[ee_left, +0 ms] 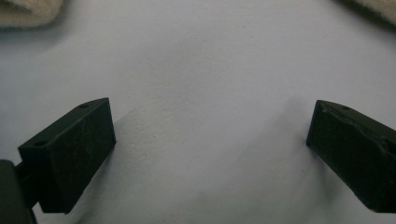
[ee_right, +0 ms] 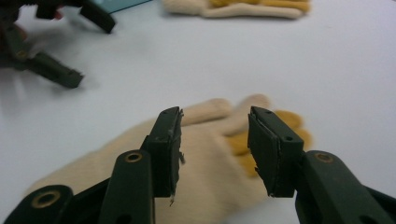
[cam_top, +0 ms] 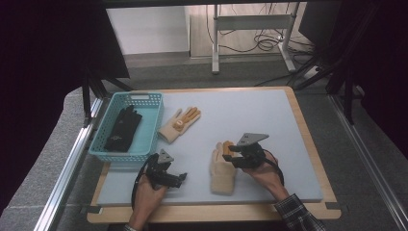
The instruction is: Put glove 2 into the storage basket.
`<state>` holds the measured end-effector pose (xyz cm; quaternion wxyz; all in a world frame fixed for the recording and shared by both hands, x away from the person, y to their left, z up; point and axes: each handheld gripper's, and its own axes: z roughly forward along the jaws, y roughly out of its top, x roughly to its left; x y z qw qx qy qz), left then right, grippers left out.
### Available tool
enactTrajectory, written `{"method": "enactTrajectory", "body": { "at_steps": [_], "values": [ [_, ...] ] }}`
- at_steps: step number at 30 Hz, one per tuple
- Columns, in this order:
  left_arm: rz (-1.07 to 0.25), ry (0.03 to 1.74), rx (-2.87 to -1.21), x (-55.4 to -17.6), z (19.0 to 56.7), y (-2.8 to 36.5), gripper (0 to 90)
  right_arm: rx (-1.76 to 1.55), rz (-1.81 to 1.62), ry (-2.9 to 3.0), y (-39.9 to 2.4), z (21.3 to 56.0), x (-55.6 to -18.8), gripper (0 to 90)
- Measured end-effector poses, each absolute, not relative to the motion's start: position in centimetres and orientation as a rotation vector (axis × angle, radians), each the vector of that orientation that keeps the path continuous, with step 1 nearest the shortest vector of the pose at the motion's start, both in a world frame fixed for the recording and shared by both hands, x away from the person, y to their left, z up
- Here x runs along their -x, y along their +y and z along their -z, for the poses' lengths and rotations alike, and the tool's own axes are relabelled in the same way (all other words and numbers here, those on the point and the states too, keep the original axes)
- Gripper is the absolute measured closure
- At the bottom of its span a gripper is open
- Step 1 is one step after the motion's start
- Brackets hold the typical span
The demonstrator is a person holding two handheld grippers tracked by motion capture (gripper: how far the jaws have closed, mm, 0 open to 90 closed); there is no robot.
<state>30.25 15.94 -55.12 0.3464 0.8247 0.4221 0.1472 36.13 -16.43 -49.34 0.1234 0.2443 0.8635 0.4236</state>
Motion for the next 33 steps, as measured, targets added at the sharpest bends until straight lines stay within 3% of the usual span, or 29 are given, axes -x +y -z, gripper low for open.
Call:
{"method": "enactTrajectory", "body": {
  "at_steps": [10, 17, 24, 33],
  "values": [
    [-0.380, 1.098, -2.138, -30.2, 55.1, 15.9, 1.4, -0.834, -1.260, 2.510, -16.3, 49.0, -38.5, 50.3],
    [-0.380, 1.097, -2.138, -30.2, 55.1, 15.9, 1.4, -0.827, -1.266, 2.552, -12.7, 48.6, -41.0, 48.0],
    [-0.380, 1.096, -2.142, -30.2, 55.1, 16.0, 1.4, -0.770, -1.251, 2.598, -8.8, 48.4, -43.1, 56.5],
    [-0.379, 1.097, -2.141, -30.2, 55.1, 15.9, 1.4, -0.736, -1.228, 2.639, -4.1, 48.1, -45.8, 55.8]
  ]
}}
